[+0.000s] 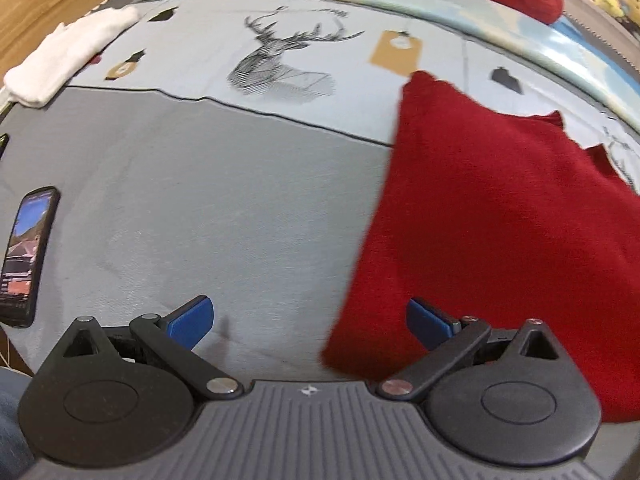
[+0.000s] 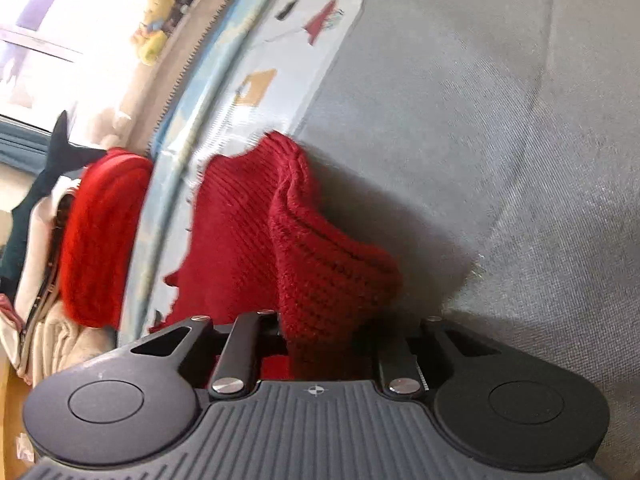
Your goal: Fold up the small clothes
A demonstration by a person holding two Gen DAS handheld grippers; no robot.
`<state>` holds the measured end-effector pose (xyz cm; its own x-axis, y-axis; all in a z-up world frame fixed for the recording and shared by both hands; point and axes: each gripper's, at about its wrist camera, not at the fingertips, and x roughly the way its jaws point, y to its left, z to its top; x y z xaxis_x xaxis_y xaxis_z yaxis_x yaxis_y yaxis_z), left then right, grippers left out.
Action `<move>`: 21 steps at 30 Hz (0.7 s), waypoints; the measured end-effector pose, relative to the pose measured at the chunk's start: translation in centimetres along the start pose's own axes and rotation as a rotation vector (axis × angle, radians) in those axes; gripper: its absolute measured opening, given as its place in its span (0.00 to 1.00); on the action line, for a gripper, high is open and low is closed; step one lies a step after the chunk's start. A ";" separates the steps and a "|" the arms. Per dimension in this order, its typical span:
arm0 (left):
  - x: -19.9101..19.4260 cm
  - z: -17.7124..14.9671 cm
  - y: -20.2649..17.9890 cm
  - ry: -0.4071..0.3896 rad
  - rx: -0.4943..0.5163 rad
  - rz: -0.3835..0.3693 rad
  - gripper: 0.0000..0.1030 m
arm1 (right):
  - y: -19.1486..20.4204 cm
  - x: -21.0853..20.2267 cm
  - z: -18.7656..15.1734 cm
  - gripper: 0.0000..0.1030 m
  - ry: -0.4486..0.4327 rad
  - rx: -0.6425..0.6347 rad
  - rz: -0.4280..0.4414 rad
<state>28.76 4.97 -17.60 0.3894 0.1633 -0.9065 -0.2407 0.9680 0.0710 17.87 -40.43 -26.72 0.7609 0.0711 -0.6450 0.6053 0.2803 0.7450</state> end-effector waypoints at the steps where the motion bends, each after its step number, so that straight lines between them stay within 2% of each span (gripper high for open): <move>1: 0.2 0.0 0.5 0.001 -0.010 0.002 1.00 | 0.5 -0.2 0.0 0.17 -0.008 -0.025 0.001; 3: 0.7 0.2 1.4 0.007 -0.046 -0.024 1.00 | 1.7 -0.3 -0.1 0.17 -0.018 -0.091 -0.036; 8: 1.0 0.4 3.2 0.033 -0.110 -0.094 1.00 | 4.7 0.6 -1.0 0.16 -0.033 -0.265 -0.198; 10: 1.0 0.5 3.6 0.042 -0.118 -0.113 1.00 | 6.7 0.7 -1.5 0.15 -0.044 -0.335 -0.249; 12: 1.2 0.7 4.0 0.056 -0.129 -0.135 1.00 | 9.6 0.5 -2.4 0.15 -0.071 -0.458 -0.269; 16: 1.6 1.1 4.6 0.080 -0.151 -0.173 1.00 | 17.4 -0.1 -6.9 0.15 -0.160 -0.822 -0.244; 19: 2.1 1.3 4.9 0.108 -0.171 -0.197 1.00 | 23.0 -0.6 -13.0 0.14 -0.175 -1.139 -0.153; 21: 2.7 1.5 5.2 0.125 -0.187 -0.211 1.00 | 25.4 -0.5 -18.0 0.14 -0.167 -1.354 -0.097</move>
<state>29.89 10.70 -19.06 0.3387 -0.0737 -0.9380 -0.3299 0.9244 -0.1917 28.70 -16.12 -10.56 0.8062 -0.0902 -0.5848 0.0302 0.9933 -0.1116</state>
